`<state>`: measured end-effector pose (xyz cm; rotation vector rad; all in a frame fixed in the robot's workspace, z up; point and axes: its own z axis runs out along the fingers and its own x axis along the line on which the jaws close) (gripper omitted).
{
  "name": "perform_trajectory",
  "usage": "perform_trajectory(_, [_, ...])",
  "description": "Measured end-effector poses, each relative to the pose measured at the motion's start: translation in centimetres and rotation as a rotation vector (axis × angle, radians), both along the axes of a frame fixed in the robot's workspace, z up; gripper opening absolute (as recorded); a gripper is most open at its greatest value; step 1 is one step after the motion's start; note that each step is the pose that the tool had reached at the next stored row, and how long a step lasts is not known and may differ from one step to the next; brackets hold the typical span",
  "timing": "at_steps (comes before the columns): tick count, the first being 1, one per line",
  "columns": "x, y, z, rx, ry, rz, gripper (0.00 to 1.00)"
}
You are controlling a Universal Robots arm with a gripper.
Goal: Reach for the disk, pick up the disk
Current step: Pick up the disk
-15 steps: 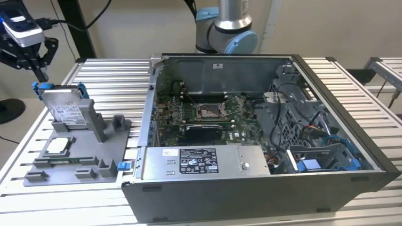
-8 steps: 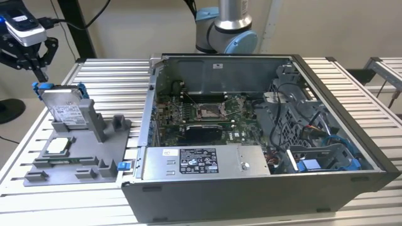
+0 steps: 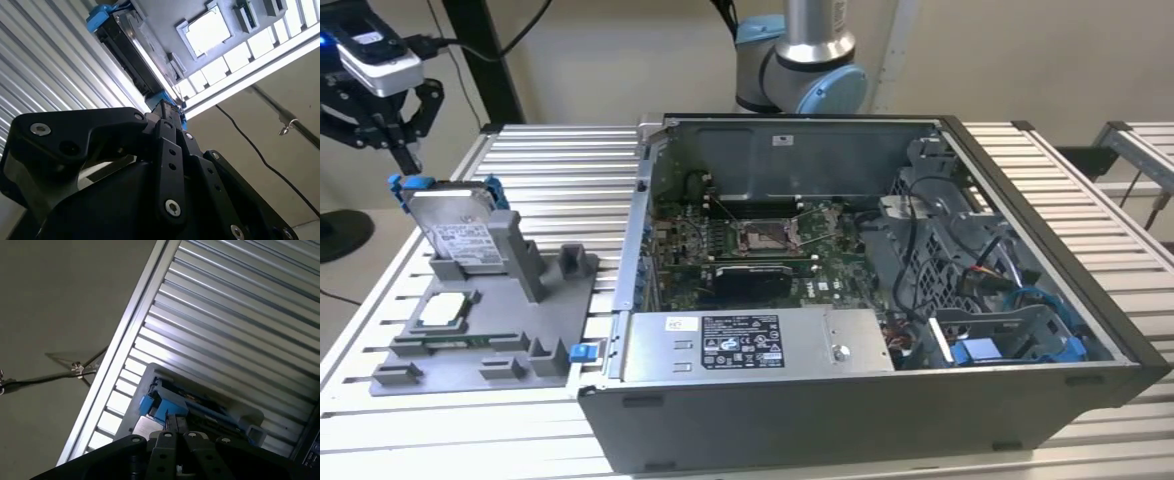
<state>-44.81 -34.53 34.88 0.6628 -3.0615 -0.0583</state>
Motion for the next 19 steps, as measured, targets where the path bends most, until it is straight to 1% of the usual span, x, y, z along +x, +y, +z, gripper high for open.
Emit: perform_trajectory(19, [0.0, 0.0, 0.0, 0.0001, -0.0001, 0.133, 0.0])
